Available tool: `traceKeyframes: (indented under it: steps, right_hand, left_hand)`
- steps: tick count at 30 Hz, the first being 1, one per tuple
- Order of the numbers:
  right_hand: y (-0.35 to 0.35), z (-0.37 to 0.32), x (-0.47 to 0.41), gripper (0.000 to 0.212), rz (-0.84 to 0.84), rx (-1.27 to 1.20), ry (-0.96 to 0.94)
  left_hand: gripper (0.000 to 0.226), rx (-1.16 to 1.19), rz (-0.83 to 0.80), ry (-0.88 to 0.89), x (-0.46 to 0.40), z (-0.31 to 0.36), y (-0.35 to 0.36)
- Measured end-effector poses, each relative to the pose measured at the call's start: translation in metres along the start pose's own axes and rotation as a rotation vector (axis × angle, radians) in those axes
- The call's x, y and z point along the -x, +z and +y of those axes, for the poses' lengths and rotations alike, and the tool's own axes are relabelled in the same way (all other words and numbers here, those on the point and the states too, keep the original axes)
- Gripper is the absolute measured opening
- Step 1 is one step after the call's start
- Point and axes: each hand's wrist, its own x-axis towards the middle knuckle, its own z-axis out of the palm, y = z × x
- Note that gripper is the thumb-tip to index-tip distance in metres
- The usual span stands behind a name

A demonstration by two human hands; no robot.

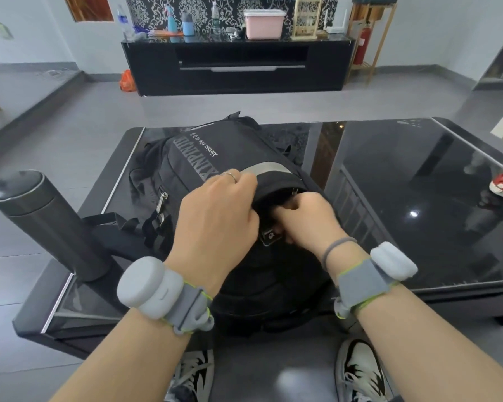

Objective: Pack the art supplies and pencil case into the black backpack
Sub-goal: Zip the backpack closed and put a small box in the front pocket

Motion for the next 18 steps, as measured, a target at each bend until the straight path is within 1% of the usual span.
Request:
traceKeyframes:
  steps: [1,2,3,4,6,7,9,11,13,15,18]
  right_hand:
    - [-0.006,0.007,-0.001,0.028,0.159,0.122,-0.04]
    - [-0.009,0.012,-0.003,0.028,0.281,0.189,-0.076]
    - [-0.011,0.015,-0.004,0.028,0.349,0.199,-0.108]
    - [-0.01,0.016,-0.006,0.028,0.378,0.184,-0.127]
    - [-0.004,0.016,-0.007,0.03,0.385,0.161,-0.113]
    - [0.0,0.016,-0.009,0.028,0.384,0.156,-0.093]
    - [0.007,0.017,-0.013,0.024,0.404,0.125,-0.058]
    - [0.01,0.019,-0.016,0.021,0.413,0.02,-0.069]
    - [0.008,0.02,-0.014,0.026,0.364,-0.08,-0.112]
    - [0.001,0.022,-0.01,0.03,0.311,-0.105,-0.175]
    - [-0.011,0.026,-0.004,0.035,0.231,-0.027,-0.324]
  left_hand:
    - [0.028,-0.01,-0.013,0.026,0.002,0.008,0.003]
    - [0.03,-0.017,-0.032,0.058,0.004,0.018,0.005]
    - [0.029,-0.026,-0.057,0.09,0.007,0.029,0.008]
    - [0.025,-0.026,-0.084,0.12,0.01,0.039,0.013]
    - [0.008,-0.018,-0.174,0.118,0.016,0.052,0.027]
    - [0.008,-0.018,-0.201,0.088,0.015,0.055,0.034]
    - [0.018,-0.004,-0.219,0.008,0.01,0.056,0.044]
    - [0.023,0.042,-0.225,-0.079,0.005,0.054,0.054]
    - [0.034,0.026,-0.227,-0.097,-0.001,0.052,0.06]
    - [0.042,-0.03,-0.247,-0.085,-0.008,0.049,0.067]
    - [0.035,-0.066,-0.315,-0.078,-0.021,0.044,0.072]
